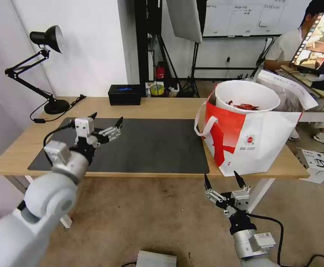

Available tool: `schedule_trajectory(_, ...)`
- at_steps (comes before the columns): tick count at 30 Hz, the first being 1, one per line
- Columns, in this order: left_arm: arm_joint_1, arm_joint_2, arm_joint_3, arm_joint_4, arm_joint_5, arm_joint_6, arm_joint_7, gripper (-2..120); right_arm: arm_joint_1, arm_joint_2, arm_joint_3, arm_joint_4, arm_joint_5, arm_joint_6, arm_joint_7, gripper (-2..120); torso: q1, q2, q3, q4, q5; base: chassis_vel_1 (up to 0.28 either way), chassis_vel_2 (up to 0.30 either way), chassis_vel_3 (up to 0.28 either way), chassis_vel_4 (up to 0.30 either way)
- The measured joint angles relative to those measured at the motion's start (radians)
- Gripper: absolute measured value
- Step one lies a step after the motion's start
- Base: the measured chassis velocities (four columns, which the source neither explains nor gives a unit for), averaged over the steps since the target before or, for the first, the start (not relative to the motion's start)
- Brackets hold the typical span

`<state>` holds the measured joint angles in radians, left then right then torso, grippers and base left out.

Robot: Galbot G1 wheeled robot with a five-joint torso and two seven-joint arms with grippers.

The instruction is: Pick up the trash from the table and place it into the takeout bag.

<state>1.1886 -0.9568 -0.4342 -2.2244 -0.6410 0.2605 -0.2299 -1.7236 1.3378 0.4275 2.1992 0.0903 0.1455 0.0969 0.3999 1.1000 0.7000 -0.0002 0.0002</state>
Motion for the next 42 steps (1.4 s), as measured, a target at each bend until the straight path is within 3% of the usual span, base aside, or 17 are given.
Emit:
schedule_trajectory(7, 0.198, -0.155, -0.031, -0.012, 0.203, -0.074, 0.077, 100, 0.0, 0.0, 0.0, 0.0, 0.0, 0.0, 0.0, 100, 0.0, 0.0, 0.0, 0.0002, -0.0001, 0.0, 0.0, 0.0, 0.0)
schedule_trajectory(15, 0.332, -0.255, -0.048, -0.04, 0.345, -0.137, 0.139, 100, 0.0, 0.0, 0.0, 0.0, 0.0, 0.0, 0.0, 100, 0.0, 0.0, 0.0, 0.0003, 0.0, 0.0, 0.0, 0.0, 0.0)
schedule_trajectory(23, 0.36, -0.316, -0.035, 0.03, 0.462, -0.214, 0.179, 100, 0.0, 0.0, 0.0, 0.0, 0.0, 0.0, 0.0, 100, 0.0, 0.0, 0.0, 0.0002, 0.0, 0.0, 0.0, 0.0, 0.0)
schedule_trajectory(42, 0.395, -0.39, -0.066, 0.119, 0.562, -0.328, 0.213, 100, 0.0, 0.0, 0.0, 0.0, 0.0, 0.0, 0.0, 100, 0.0, 0.0, 0.0, 0.0002, -0.0002, 0.0, 0.0, 0.0, 0.0)
